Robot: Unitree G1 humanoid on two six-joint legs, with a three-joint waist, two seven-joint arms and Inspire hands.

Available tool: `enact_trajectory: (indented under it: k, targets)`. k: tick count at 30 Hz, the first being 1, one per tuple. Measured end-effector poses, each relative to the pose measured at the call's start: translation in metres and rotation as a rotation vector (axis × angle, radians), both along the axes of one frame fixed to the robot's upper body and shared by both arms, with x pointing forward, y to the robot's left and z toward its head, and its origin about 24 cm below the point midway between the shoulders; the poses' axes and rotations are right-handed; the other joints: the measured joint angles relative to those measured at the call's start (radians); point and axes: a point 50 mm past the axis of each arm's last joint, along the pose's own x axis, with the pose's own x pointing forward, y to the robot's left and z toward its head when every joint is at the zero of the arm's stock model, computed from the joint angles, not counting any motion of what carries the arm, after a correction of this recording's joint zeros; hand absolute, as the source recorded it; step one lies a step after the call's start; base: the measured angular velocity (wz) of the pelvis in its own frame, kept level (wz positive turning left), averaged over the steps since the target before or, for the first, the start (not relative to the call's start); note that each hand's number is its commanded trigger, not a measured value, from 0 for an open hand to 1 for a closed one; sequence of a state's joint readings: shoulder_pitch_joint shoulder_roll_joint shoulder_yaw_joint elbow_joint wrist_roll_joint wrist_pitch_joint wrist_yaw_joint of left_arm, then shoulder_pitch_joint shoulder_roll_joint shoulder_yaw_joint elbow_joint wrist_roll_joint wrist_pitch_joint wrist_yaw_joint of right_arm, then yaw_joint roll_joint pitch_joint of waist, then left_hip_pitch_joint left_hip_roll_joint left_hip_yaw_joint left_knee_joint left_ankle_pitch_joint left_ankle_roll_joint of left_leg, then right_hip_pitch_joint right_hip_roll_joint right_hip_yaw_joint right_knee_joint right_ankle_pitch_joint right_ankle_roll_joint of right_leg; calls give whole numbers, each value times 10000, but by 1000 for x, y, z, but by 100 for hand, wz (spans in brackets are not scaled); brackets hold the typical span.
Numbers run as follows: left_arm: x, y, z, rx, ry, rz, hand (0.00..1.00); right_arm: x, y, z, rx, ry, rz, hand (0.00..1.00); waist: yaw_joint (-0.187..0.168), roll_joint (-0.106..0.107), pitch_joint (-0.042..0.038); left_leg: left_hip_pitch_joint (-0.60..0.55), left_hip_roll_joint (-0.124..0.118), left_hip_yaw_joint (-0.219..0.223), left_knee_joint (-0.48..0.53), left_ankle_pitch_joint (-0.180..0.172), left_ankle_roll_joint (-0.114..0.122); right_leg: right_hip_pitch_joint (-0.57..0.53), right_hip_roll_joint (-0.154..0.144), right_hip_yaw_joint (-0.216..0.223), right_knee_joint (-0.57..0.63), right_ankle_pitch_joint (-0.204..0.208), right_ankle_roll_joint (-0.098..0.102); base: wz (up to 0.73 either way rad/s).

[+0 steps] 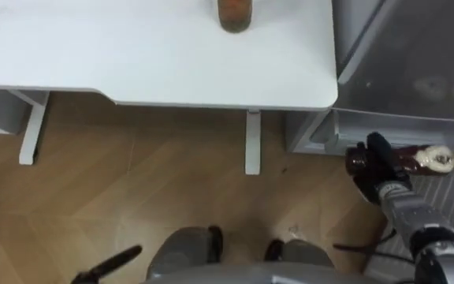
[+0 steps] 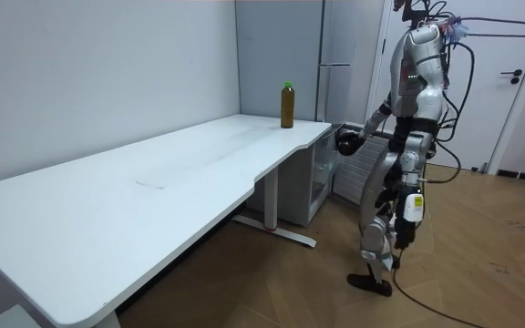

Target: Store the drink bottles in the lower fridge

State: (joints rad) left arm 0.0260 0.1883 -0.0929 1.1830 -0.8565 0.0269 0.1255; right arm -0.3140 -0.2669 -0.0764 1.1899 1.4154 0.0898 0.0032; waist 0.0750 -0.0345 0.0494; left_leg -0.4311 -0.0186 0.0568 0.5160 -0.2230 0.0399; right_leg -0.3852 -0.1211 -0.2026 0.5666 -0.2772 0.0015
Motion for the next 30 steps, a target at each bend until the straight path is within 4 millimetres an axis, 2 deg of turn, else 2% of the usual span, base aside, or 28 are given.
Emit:
enact_trajectory:
  k: [1,4,7,11,13,16,20,22,25,30]
  targets:
    - [11,-3,2,-85,-271,-228,0,6,1,3,-7,-100,23,100,41,-132,19,-430,-4,-11,227,-2,3,-423,-10,42,206,-48,-4,5]
    - [27,-14,3,-194,-502,-1049,0,16,-4,12,-186,-229,-22,100,78,-192,13,-1201,28,-25,702,-20,32,-1162,14,143,576,-59,-2,-1]
    - [29,-17,2,-210,-478,-1480,0,27,-9,22,-349,-409,-62,100,119,-212,7,-1578,9,198,866,10,87,-1756,-54,388,976,-66,-6,-14]
    - [28,-16,2,-184,-412,-1592,0,35,-16,30,-570,-461,-172,100,97,-196,-1,-1889,-14,224,965,60,107,-2168,-190,394,1306,-133,-40,2]
    - [32,-16,3,-156,-454,-1722,0,47,-18,42,-705,-768,-161,100,102,-245,20,-2272,-98,288,1133,70,101,-2666,-247,501,1633,-181,-79,-2]
    - [36,-15,4,-106,-487,-1755,0,59,-24,56,-930,-1108,-174,100,144,-292,48,-2517,-97,468,1262,67,103,-3076,-313,677,1966,-248,-108,-7]
    - [40,-13,6,-128,-664,-1850,0,71,-27,70,-1151,-1511,-104,100,87,-391,93,-2903,-80,474,1495,44,71,-3484,-286,730,2211,-301,-163,-1]
    - [41,-11,6,-102,-690,-1883,0,77,-32,79,-1310,-1631,-173,100,100,-428,106,-3276,38,490,1820,-5,67,-3800,-275,721,2381,-307,-209,0]
    - [45,-6,9,103,-760,-2065,0,84,-35,90,-1482,-1861,-194,100,41,-498,117,-3639,65,494,2041,-47,64,-4148,-226,759,2563,-306,-228,-3]
    - [53,-3,12,367,-911,-2233,0,100,-31,108,-1306,-2131,-405,100,-108,-612,121,-4137,224,654,2271,-65,92,-4650,-141,845,2691,-243,-256,-9]
